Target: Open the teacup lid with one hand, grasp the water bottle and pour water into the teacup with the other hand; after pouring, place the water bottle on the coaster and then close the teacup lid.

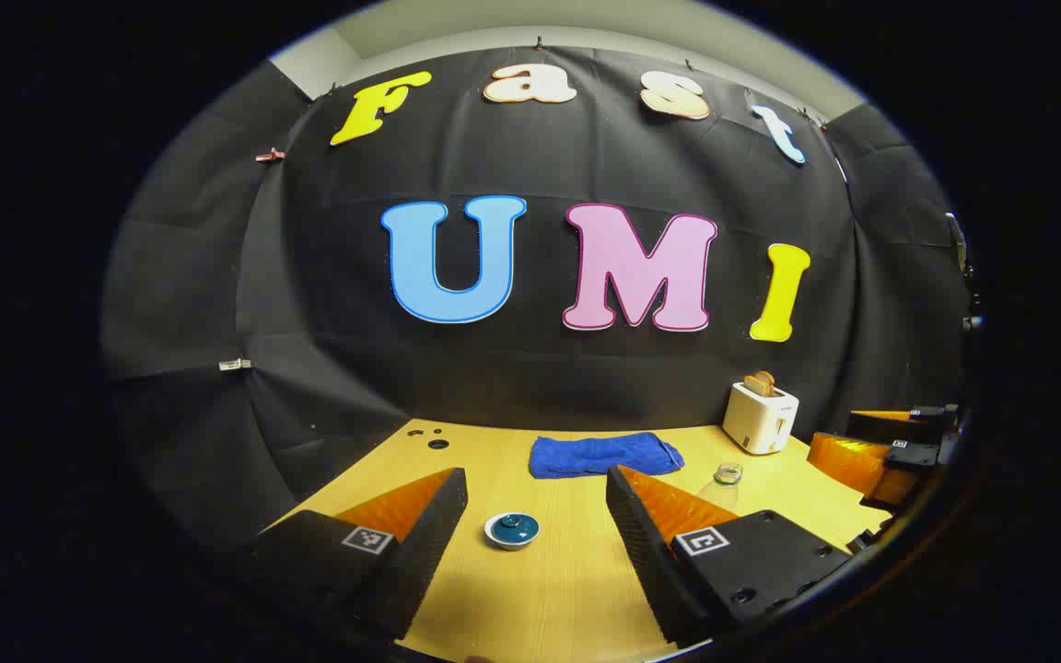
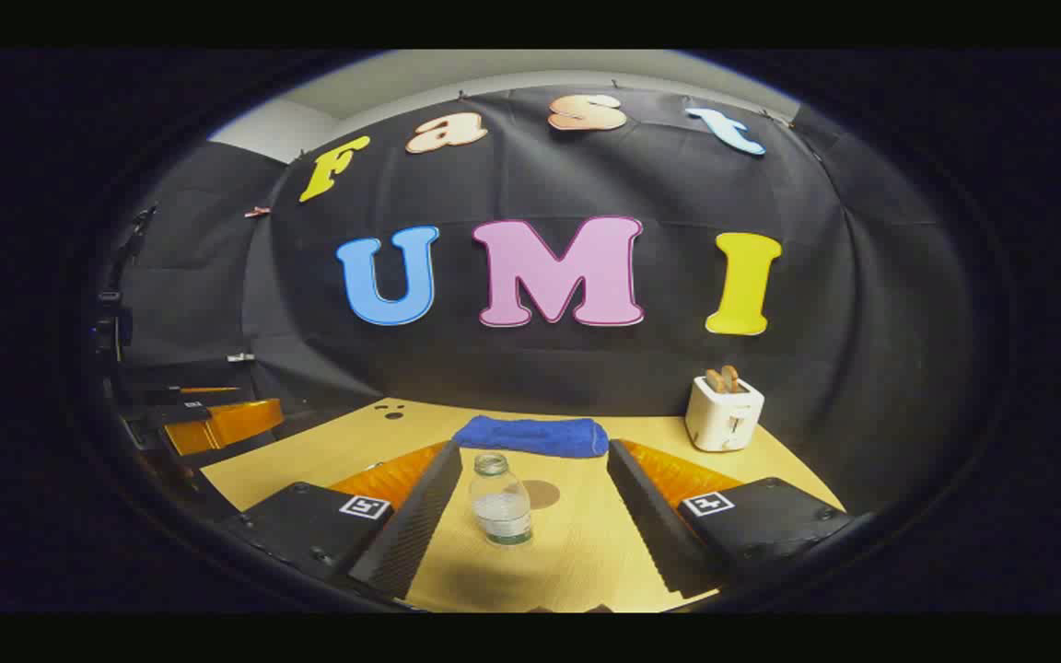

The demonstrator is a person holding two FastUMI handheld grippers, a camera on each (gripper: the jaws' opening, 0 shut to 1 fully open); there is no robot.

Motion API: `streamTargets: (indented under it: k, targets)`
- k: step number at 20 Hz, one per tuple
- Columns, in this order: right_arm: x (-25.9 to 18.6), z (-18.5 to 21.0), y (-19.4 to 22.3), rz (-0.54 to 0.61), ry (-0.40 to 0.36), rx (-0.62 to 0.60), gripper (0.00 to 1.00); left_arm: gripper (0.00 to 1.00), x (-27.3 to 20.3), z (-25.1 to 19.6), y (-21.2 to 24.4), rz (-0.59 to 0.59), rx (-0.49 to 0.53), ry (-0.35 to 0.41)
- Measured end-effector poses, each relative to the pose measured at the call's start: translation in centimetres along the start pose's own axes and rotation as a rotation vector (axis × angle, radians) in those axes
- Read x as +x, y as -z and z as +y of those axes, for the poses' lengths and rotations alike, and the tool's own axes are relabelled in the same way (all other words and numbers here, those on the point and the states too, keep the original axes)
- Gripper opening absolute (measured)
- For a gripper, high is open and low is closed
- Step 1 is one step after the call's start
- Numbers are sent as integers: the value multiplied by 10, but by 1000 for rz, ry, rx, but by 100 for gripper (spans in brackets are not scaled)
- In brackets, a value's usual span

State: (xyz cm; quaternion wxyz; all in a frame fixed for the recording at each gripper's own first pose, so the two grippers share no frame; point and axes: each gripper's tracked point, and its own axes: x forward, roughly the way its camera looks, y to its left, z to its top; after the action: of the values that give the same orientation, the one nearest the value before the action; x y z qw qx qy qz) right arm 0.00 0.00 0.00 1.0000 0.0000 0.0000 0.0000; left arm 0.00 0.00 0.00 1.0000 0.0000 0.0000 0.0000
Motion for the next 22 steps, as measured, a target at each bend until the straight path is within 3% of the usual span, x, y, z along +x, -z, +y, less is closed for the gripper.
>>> streamTargets:
  k: [1,15,22]
  targets:
    - [4,2,3,9,-9,-1,99,95,2,-1,0,1,-4,0]
    - [17,12,25,44,-71,-6,98,95,21,13,13,34,16,-28]
    - [34,18,62,96,-70,-2,99,95,80,28,61,86,17,-40]
